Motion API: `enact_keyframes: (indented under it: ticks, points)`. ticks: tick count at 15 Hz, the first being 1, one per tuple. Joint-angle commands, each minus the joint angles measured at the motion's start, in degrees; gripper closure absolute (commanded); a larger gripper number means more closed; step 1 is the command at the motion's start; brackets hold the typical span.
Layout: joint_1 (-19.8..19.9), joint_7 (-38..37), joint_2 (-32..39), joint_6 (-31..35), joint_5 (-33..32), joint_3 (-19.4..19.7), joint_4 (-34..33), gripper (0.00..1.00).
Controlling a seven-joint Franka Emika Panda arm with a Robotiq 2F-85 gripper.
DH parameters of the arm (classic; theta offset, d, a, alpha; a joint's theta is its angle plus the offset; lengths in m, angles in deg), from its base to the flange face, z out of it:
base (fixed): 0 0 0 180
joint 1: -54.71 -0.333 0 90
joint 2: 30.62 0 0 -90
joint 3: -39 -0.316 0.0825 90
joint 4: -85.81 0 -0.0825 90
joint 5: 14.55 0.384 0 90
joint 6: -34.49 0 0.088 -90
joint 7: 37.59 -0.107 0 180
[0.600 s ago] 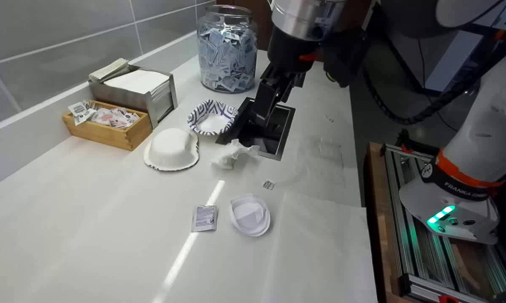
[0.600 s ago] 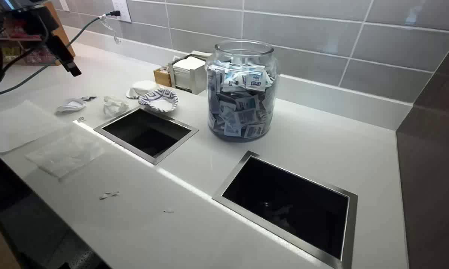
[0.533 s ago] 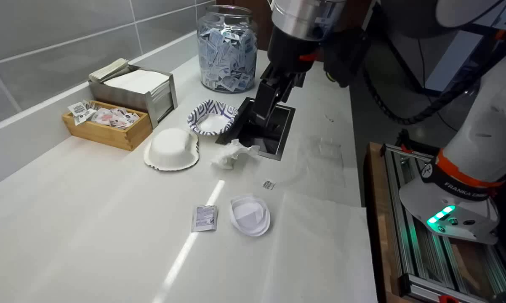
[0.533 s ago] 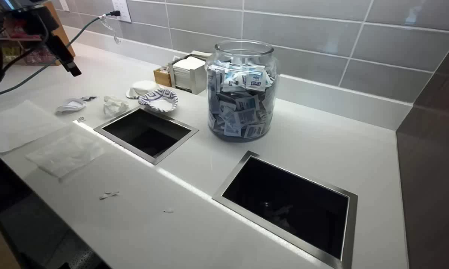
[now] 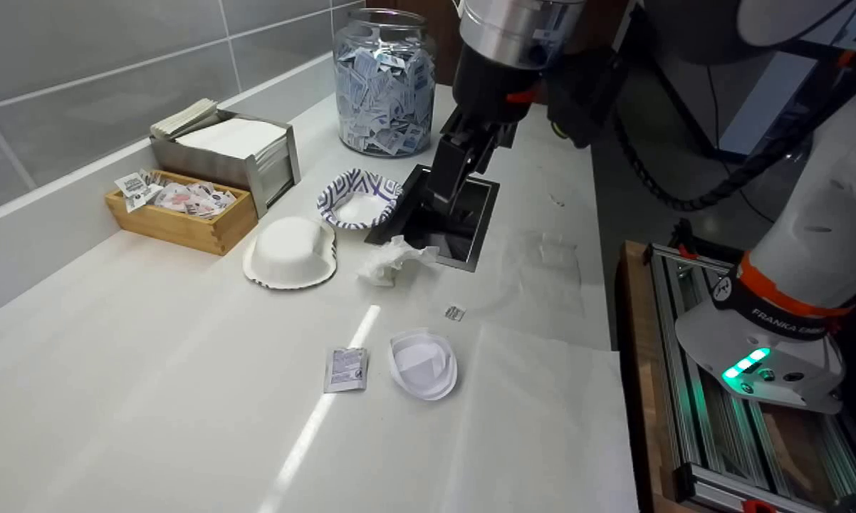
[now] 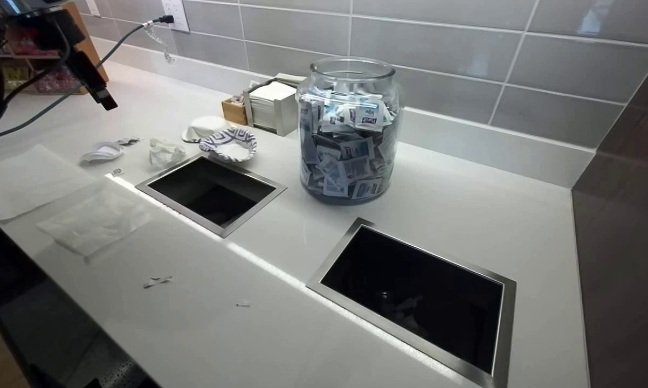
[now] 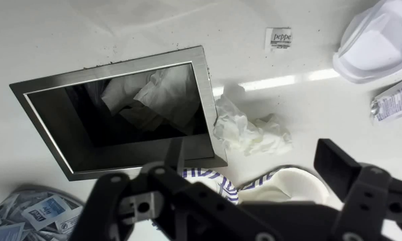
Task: Pick up the small white paper to the right of the serviette on the kitchen counter and put it in the left bin
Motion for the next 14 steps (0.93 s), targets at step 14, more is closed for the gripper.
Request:
enact_keyframes:
  ticks: [14]
  points:
    - [2.5,-10.3,-11.9,5.6,10.2,12.4,18.3,0.00]
